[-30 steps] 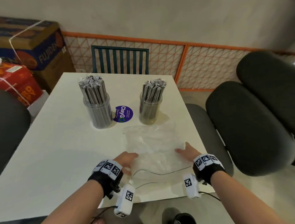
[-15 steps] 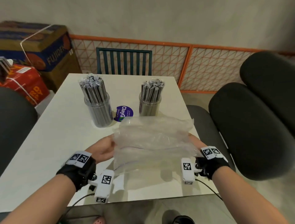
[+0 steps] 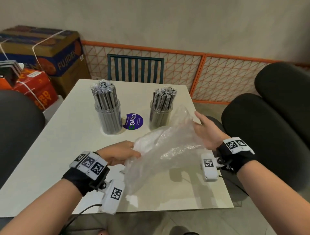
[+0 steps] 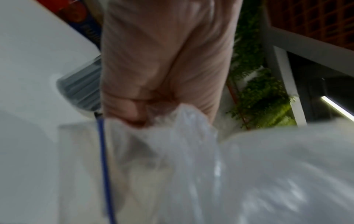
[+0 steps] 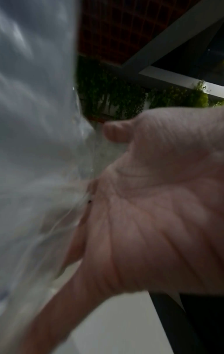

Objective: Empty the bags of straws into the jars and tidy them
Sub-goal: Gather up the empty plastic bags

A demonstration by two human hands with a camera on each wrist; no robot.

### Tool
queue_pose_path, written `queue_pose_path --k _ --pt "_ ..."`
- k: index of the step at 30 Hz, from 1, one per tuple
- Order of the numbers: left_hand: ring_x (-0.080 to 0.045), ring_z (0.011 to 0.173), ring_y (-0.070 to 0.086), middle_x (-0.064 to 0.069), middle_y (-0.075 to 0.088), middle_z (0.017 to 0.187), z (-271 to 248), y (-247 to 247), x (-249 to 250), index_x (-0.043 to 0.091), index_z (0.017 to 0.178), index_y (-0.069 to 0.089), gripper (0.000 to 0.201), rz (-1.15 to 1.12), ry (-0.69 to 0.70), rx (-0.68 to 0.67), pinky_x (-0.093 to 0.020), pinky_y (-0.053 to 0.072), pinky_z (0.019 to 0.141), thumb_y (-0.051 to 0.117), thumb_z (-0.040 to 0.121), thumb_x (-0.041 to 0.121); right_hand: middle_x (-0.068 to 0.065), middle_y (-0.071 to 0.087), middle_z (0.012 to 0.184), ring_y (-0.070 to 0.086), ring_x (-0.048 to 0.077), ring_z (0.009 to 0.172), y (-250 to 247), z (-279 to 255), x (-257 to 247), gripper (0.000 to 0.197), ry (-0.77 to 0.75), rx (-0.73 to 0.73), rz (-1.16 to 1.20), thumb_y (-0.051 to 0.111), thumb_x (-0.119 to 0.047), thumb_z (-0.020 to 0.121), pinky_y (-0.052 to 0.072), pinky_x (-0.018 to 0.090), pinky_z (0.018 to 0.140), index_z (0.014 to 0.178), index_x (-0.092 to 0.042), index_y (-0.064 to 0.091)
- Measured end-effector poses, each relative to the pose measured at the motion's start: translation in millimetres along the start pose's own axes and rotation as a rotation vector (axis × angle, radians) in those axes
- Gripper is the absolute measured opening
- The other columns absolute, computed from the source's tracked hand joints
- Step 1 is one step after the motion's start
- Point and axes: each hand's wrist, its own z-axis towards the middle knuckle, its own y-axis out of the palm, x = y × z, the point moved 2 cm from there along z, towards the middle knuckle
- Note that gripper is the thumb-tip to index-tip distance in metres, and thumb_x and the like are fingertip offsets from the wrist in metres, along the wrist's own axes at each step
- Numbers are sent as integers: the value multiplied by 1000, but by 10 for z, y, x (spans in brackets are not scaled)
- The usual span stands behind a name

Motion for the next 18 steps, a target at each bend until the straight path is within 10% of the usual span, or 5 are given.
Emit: queue_pose_path --k 3,8,12,15,18 --pt "-22 83 67 -8 68 101 50 -58 44 12 111 62 26 172 97 249 -33 56 69 56 86 9 9 52 137 51 37 124 80 -47 139 98 157 -179 -331 64 -78 54 45 57 93 135 -28 43" --pt "-29 103 58 -10 63 112 134 106 162 13 125 53 37 626 305 493 -33 46 85 49 88 9 7 64 119 68 23 85 324 88 272 70 -40 85 -454 75 -17 77 57 35 64 133 -29 35" --pt "-32 122 53 -15 55 132 140 86 98 9 133 48 36 395 297 440 -28 46 95 39 99 16 2 64 98 66 17 78 363 47 209 29 -252 97 -242 55 2 87 57 30 62 112 -15 55" --pt "-21 113 58 -7 58 124 117 -19 96 6 129 51 35 304 323 398 -7 43 77 47 94 2 1 63 85 65 15 71 337 -100 196 22 -231 -81 56 46 -13 83 57 36 63 75 -14 66" --pt "-13 90 59 -3 59 114 18 -121 129 13 119 52 28 160 321 435 -14 47 68 56 92 11 2 68 88 66 23 82 295 -152 207 47 -99 -198 147 48 -52 77 52 50 79 71 -13 73"
